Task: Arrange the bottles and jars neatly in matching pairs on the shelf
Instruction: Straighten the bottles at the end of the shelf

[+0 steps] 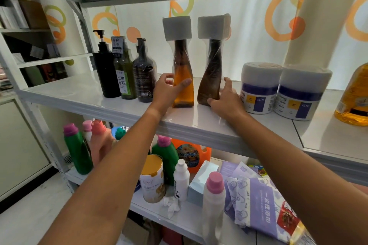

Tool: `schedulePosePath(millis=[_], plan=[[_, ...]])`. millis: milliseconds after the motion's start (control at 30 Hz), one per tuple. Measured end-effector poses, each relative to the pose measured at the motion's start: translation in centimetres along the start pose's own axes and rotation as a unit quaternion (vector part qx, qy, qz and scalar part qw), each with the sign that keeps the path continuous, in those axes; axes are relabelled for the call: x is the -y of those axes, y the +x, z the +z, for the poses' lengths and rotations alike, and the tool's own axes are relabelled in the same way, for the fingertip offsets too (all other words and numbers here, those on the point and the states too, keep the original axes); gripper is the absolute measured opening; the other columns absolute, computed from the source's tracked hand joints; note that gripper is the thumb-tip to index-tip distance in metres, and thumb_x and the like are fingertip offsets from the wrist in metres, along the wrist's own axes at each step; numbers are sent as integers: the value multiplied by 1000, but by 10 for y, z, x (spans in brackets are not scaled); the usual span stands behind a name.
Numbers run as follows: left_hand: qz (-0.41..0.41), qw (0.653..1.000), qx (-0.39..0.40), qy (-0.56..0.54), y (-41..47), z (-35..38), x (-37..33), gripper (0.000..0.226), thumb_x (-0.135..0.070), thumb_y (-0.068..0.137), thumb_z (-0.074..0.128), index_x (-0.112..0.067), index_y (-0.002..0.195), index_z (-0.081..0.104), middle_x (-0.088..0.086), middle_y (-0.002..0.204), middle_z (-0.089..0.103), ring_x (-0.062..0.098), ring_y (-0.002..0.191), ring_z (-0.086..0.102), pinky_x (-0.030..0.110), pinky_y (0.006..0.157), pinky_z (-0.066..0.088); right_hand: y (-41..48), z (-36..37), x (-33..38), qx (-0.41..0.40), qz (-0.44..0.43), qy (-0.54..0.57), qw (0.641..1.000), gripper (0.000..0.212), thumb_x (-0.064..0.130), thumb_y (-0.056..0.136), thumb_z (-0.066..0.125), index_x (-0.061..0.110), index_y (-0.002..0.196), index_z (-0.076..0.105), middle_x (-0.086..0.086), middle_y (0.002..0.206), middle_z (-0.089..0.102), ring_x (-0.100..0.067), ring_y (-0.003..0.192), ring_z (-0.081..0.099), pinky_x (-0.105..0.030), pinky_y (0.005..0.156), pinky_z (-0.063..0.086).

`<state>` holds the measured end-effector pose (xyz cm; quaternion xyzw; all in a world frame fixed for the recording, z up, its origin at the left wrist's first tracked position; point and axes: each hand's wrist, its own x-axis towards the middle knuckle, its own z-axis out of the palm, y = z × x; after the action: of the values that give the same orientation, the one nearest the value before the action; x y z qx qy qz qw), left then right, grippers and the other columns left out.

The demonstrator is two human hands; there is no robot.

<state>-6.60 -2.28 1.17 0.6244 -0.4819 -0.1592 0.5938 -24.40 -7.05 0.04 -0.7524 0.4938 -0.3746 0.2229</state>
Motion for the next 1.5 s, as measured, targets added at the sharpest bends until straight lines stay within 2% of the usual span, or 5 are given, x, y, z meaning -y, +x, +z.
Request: schedulePosePath(millis=[233,400,533,967,1500], plan=[[-15,998,41,-46,1,-4,2,81,-59,80,66,-19,145,41,5,141,52,24,127,51,44,105,44,-9,-7,5,37,-36,84,995,70,34,85,69,26,143,30,-7,138,54,-26,122,54,-41,96,50],[-33,995,51,-83,2,-3,-2,28,-37,97,48,-19,117,54,1,108,61,30,117,55,35,93,46,-11,-8,6,48,-53,74,995,68,32,91,63,23,148,26,-8,140,52,-26,124,52,-37,94,46],[-9,996,51,-67,-1,-4,-1,65,-54,87,60,-19,140,42,8,134,55,24,122,54,41,102,47,-8,-8,6,51,-37,93,994,66,29,93,59,23,150,24,-8,140,52,-26,125,51,-42,100,47],[56,998,26,34,-3,-1,0,58,-51,89,61,-19,135,44,-1,120,55,17,108,55,21,76,48,-9,-6,4,17,-43,36,998,61,25,96,54,21,149,24,-6,136,56,-27,121,56,-31,90,47],[73,991,69,89,-6,4,1,69,-33,90,67,-25,150,34,3,146,48,24,124,55,28,90,45,-13,-5,7,-87,-68,-40,993,59,29,93,59,14,145,35,-10,123,65,-27,109,64,-35,87,53]])
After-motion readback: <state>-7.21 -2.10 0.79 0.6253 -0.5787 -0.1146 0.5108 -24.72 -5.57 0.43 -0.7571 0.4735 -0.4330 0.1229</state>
